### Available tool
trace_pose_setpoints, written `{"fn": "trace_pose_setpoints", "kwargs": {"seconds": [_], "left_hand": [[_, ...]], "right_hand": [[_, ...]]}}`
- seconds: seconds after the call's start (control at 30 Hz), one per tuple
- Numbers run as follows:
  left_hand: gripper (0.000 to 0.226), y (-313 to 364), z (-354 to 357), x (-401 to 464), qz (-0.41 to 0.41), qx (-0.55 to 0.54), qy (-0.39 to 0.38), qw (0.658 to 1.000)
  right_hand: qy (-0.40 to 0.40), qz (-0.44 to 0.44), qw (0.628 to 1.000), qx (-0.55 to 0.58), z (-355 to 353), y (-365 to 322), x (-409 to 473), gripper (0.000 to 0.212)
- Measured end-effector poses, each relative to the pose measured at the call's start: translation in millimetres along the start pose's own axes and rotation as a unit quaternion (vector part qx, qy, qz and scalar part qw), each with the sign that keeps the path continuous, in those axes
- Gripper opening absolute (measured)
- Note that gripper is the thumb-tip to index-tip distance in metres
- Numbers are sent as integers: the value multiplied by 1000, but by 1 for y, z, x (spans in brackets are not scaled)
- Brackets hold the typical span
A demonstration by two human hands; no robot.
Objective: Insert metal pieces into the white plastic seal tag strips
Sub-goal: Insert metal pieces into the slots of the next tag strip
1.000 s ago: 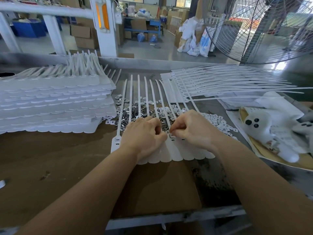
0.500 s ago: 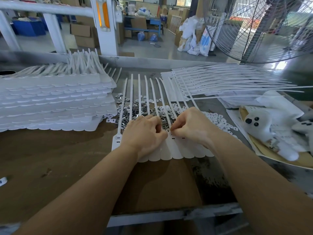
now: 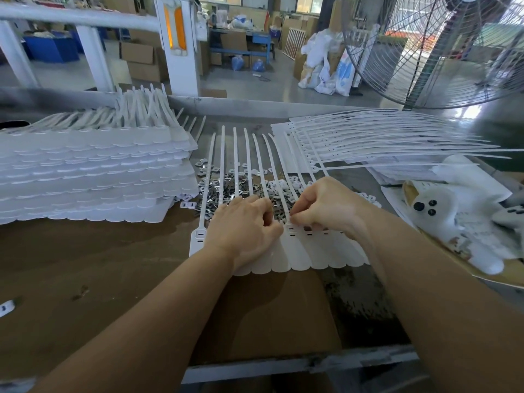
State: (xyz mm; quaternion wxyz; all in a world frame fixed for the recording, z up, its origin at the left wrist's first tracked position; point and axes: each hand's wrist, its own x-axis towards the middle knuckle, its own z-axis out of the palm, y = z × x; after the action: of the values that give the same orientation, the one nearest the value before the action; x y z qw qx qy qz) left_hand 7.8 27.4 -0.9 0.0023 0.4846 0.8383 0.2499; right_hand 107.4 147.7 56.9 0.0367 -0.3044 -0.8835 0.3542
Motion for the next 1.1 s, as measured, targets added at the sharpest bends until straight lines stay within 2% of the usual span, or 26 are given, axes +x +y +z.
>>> {"fn": "trace_pose_setpoints", "kwargs": {"seconds": [0.13,0.2,0.5,0.73,0.97,1.1], "left_hand": [[16,1,0,0,-1,1,-3,1000],[17,0,0,0,-2,2,-2,1000],[18,0,1,0,-4,8,3,1000],[18,2,1,-1,-6,11,8,1000],[17,2,1,-1,-5,7,16,1000],[15,1,1,0,-3,5,23,1000]], "right_hand": [[112,-19,992,-53,1,6,13,14],[139,-23,987,-75,5,7,19,16],[107,-15,984,-141,15,7,35,27],[144,-1,977,-155,22,5,39,17],[183,-32,979,-82,22,9,33,4],[211,-61,974,-56,19,11,27,7]]}}
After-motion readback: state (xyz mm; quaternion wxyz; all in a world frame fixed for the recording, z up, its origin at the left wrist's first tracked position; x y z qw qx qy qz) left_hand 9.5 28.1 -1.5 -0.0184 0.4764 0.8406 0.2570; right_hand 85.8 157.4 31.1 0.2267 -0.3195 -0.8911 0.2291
